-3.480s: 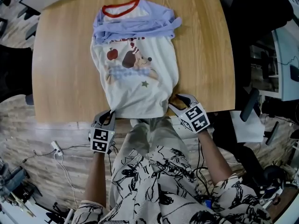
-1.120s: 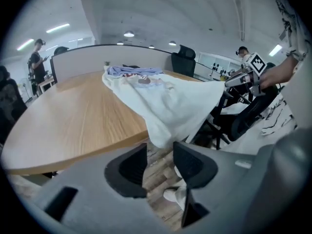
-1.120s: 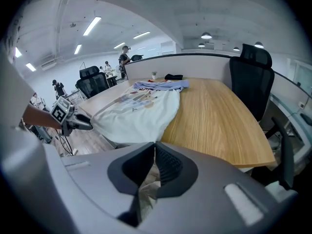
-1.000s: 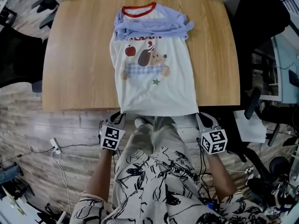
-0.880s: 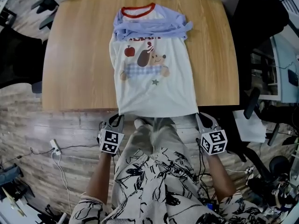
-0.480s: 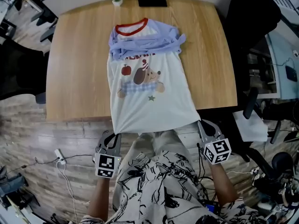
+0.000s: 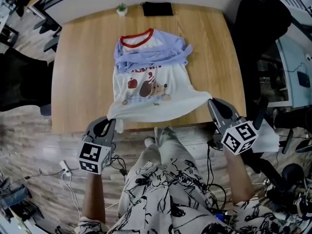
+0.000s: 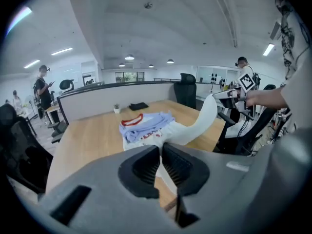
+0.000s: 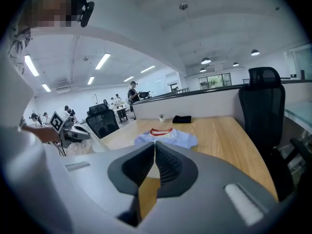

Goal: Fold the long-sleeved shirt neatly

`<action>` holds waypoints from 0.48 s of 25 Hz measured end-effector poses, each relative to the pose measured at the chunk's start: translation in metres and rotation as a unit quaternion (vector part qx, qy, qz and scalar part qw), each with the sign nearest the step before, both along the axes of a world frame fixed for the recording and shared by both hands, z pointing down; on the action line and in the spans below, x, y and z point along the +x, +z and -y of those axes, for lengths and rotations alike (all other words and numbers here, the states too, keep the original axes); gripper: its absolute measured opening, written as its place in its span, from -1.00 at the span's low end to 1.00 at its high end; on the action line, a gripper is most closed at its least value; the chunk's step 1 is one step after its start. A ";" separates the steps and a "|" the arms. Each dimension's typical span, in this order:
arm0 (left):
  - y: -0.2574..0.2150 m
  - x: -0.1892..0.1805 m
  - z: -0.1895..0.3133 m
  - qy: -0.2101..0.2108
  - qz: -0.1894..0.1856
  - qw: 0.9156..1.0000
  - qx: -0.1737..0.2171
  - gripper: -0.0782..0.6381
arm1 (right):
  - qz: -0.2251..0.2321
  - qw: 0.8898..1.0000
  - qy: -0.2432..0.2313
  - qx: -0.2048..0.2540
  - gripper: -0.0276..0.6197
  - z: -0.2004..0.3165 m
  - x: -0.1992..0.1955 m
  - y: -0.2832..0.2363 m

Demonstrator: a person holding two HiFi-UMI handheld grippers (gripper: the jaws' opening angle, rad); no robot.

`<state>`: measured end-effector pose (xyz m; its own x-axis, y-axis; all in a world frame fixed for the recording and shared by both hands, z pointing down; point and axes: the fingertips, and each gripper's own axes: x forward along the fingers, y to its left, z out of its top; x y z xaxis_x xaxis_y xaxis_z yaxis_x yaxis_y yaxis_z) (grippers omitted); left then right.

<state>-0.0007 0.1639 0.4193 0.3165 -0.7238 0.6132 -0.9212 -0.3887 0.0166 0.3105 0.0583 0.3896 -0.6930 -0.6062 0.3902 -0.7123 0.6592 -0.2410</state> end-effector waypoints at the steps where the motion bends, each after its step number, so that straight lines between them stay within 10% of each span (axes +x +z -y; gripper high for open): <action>1: -0.008 -0.006 0.015 0.002 0.003 1.000 0.005 -0.73 | 0.003 1.000 -0.004 0.009 -0.85 0.017 -0.007 -0.010; 12: -0.030 -0.049 0.177 -0.009 0.027 1.000 -0.009 -0.73 | 0.019 0.999 -0.030 0.020 -0.85 0.193 -0.055 -0.038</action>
